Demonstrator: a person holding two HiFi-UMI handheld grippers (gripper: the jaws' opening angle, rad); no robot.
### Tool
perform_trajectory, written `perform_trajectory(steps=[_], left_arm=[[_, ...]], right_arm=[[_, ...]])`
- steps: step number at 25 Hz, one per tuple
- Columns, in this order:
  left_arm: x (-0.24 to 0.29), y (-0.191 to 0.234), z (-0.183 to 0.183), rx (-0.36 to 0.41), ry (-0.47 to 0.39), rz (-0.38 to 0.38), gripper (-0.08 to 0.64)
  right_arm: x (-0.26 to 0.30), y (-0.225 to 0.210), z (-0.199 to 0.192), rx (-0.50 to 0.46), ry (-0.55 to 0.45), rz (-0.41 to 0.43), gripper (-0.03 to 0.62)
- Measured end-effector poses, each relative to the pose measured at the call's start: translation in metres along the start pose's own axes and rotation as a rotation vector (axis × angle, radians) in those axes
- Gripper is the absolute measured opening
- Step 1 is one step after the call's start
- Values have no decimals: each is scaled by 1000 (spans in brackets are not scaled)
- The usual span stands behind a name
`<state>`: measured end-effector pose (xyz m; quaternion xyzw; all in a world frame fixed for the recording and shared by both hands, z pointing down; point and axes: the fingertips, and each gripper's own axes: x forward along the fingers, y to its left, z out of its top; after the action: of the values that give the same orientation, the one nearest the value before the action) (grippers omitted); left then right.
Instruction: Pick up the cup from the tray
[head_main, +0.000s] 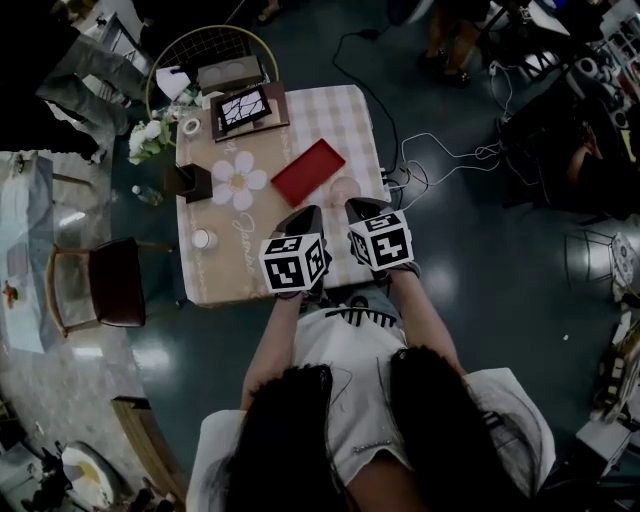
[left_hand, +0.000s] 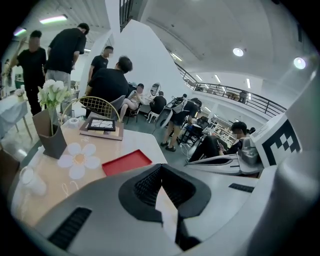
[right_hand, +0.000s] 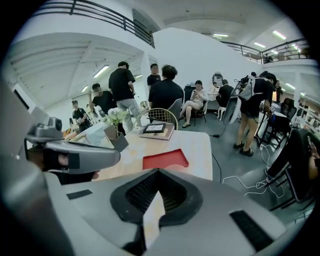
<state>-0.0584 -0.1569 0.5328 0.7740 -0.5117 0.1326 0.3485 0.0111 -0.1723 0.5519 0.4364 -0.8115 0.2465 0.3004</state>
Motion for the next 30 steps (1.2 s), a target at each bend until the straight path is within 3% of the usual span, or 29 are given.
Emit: perform_trajectory(steps=[30], left_arm=[[-21, -7, -12, 14, -18, -11, 3]], right_arm=[[-15, 15, -14, -70, -9, -54, 8]])
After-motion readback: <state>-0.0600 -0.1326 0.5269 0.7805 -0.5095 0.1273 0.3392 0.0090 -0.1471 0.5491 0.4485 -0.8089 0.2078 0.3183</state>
